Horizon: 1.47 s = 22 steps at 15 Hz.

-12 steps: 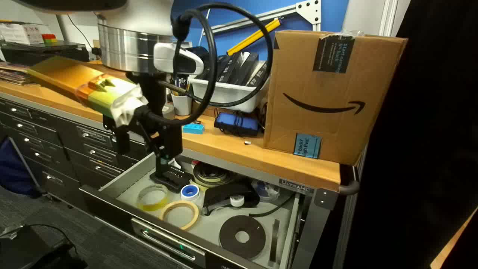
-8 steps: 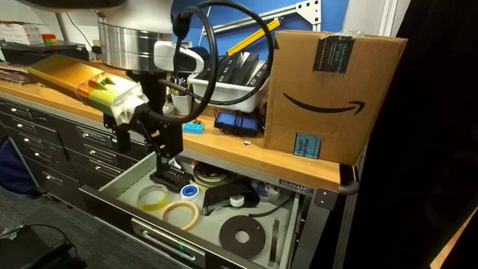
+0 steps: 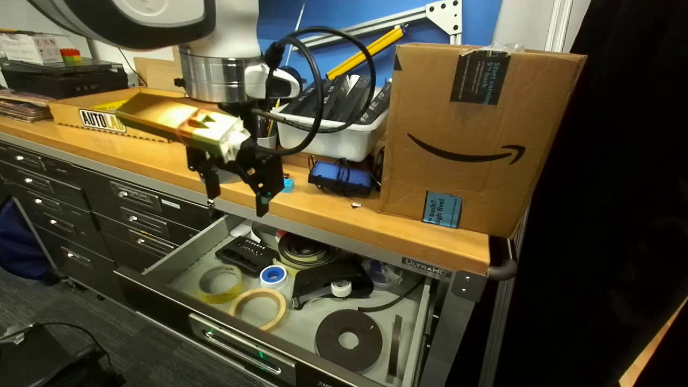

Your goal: Pick up the blue object from the counter and put it in the open drawer and close it

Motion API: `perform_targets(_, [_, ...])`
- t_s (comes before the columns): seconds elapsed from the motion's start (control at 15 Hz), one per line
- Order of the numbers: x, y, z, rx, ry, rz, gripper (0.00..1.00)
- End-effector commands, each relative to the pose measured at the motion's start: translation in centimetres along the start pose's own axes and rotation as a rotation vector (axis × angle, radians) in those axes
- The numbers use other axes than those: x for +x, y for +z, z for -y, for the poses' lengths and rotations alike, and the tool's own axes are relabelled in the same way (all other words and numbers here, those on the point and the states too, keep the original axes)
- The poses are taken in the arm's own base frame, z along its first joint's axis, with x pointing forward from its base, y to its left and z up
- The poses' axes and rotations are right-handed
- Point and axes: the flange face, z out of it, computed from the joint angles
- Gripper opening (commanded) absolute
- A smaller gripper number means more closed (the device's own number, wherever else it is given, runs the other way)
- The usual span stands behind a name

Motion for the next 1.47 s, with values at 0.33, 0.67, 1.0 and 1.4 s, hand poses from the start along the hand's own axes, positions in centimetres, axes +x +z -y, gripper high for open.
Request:
perform_targets(0.33, [15.3,4.9,5.5,-0.087,-0.073,-0.054,1.00])
perform_targets(0.67, [19.6,7.3,5.5,-0.108,-0.080,-0.021,1.00])
perform_targets(1.0, [21.2,8.6,5.4,-0.098,-0.086,0.001,0.75])
perform_targets(1.4, [16.7,7.3,4.1,-0.105,-0.038,0.074,0.46])
